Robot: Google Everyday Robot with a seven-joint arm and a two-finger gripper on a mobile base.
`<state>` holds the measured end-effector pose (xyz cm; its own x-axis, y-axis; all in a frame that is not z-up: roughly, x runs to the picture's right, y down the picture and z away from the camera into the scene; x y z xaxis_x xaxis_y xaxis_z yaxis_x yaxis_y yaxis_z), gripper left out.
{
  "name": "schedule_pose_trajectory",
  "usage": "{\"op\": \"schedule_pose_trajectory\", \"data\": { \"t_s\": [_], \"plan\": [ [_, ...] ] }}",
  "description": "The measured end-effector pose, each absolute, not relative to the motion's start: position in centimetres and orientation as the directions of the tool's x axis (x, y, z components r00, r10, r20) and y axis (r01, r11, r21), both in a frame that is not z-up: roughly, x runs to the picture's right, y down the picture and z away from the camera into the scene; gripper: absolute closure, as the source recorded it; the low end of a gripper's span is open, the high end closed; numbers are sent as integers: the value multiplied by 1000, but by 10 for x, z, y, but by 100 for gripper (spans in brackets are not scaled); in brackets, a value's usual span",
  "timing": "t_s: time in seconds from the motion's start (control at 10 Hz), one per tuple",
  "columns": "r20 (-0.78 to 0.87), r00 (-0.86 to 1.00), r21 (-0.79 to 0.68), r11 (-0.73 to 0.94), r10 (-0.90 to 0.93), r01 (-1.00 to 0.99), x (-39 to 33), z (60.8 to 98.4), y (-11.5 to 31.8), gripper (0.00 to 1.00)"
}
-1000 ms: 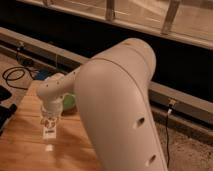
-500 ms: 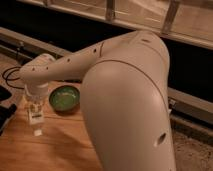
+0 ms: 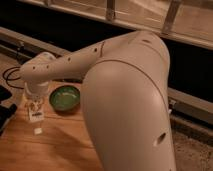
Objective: Place the bottle in the ceramic bowl
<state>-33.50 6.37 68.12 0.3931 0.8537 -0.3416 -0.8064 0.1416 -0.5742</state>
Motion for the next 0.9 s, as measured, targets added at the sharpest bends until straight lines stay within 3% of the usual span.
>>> {"op": "schedule_pose_trajectory", "data": {
  "t_s": [0.4,0.9],
  "plan": [
    [-269,340,-634,101,901,-767,-310,690,53,100],
    [-244,323,-693,68,915,-718,-292,747,2,100]
  ]
}}
